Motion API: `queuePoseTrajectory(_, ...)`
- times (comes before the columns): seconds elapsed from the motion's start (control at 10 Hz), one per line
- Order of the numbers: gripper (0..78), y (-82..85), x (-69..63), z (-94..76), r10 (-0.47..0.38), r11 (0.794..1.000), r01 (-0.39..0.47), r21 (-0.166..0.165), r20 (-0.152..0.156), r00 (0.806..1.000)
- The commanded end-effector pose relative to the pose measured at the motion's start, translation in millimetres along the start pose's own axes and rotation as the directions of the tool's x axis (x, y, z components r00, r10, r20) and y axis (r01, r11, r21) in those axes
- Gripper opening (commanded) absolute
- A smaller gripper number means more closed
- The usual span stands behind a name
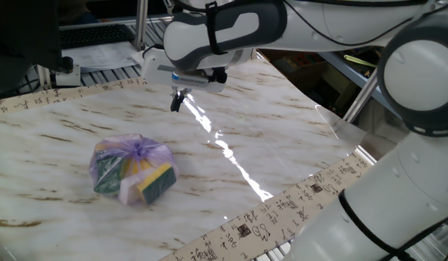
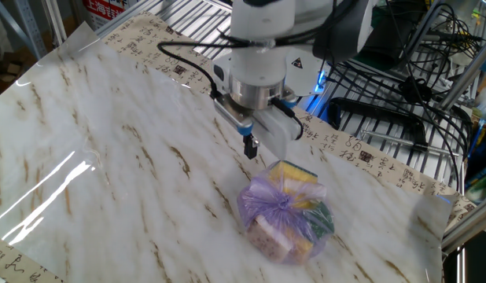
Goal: Pick up a bag of things
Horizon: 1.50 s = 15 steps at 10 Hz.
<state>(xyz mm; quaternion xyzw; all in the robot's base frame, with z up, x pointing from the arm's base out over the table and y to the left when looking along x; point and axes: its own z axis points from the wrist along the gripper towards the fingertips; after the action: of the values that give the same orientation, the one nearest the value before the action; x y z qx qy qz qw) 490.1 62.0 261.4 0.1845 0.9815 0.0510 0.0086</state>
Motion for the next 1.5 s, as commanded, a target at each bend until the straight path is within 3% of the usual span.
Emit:
queuePoseTrajectory(0.1, 0.0, 20.3, 2.1, 15.3, 0.019, 1.000, -0.019, 0.005, -0.005, 1.000)
queuePoseTrajectory(0.8, 0.0, 62.9, 23.0, 53.0, 0.048, 0.999, -0.048, 0.016, 0.009, 0.999)
queuePoseTrajectory(1.5, 0.0, 76.6, 27.7, 75.6, 0.080, 0.997, -0.080, 0.018, 0.009, 0.997)
